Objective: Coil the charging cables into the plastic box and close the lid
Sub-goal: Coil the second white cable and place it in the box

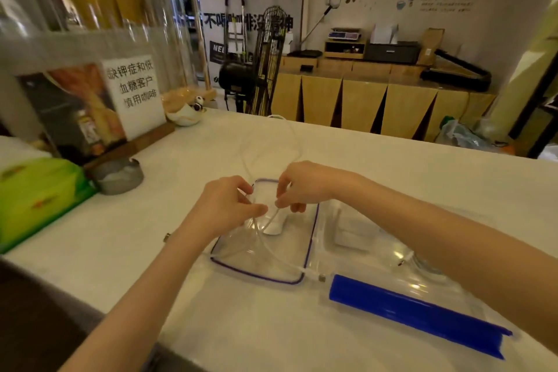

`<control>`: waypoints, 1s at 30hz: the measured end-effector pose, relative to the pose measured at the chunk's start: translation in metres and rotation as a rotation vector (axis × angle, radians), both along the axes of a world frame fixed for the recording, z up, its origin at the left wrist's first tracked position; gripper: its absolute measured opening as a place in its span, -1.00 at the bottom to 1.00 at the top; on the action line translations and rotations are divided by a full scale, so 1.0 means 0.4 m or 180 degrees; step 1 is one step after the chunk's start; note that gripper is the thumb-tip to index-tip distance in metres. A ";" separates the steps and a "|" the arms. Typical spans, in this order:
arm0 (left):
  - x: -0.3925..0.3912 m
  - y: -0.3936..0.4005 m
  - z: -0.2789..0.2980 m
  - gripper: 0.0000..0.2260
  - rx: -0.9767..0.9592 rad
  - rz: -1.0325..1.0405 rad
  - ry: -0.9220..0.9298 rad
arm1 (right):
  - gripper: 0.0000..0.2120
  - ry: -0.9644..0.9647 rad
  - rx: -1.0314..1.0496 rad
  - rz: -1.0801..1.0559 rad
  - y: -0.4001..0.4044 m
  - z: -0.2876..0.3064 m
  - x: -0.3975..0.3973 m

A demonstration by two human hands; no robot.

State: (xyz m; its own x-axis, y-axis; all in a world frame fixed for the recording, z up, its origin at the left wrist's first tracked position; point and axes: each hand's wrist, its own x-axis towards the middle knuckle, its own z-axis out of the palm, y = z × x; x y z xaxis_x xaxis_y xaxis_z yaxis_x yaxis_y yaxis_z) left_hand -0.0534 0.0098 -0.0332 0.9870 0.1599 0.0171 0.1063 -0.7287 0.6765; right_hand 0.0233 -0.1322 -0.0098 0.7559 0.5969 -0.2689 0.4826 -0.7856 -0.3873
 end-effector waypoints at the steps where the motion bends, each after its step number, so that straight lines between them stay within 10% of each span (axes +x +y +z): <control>1: -0.001 0.001 -0.007 -0.71 -0.0160 -0.0017 0.0093 | -0.75 0.0036 -0.0026 0.0009 0.003 -0.007 0.001; 30: 0.043 0.017 0.033 -0.87 0.0068 -0.0222 -0.0663 | -0.91 0.0034 0.4177 -0.1804 -0.109 0.182 0.005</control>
